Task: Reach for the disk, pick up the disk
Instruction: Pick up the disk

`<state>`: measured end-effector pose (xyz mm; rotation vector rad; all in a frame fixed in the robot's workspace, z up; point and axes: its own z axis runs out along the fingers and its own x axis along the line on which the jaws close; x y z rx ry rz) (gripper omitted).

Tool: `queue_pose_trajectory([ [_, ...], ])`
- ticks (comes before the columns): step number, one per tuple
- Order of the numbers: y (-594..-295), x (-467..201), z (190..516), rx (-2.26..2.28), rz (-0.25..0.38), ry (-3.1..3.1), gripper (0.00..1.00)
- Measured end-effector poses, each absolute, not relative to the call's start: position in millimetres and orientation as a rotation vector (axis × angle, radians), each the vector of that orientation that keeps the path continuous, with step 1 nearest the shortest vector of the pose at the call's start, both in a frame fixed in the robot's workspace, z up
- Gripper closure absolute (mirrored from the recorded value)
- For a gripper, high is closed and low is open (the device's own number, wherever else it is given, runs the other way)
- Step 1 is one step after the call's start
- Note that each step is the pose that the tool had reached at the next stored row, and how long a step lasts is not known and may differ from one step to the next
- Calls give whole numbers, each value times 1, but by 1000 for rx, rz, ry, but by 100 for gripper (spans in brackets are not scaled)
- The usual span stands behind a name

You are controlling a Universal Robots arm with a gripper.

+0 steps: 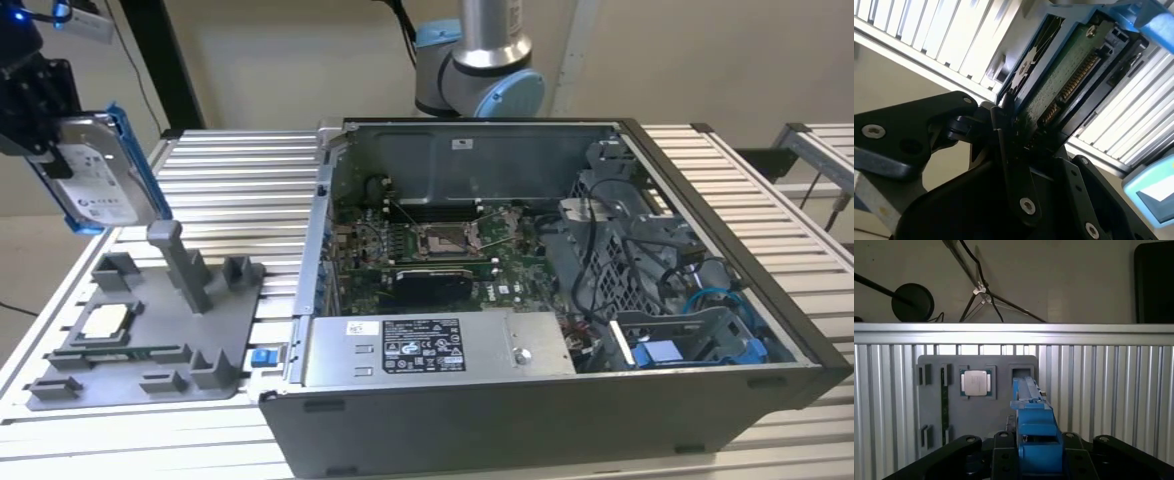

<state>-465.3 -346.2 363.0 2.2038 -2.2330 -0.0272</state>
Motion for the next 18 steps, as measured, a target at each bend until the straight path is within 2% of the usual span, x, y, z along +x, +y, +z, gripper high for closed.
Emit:
queue_pose_trajectory([
  [18, -346, -465, 371, 2201, -33, -2230, 100],
])
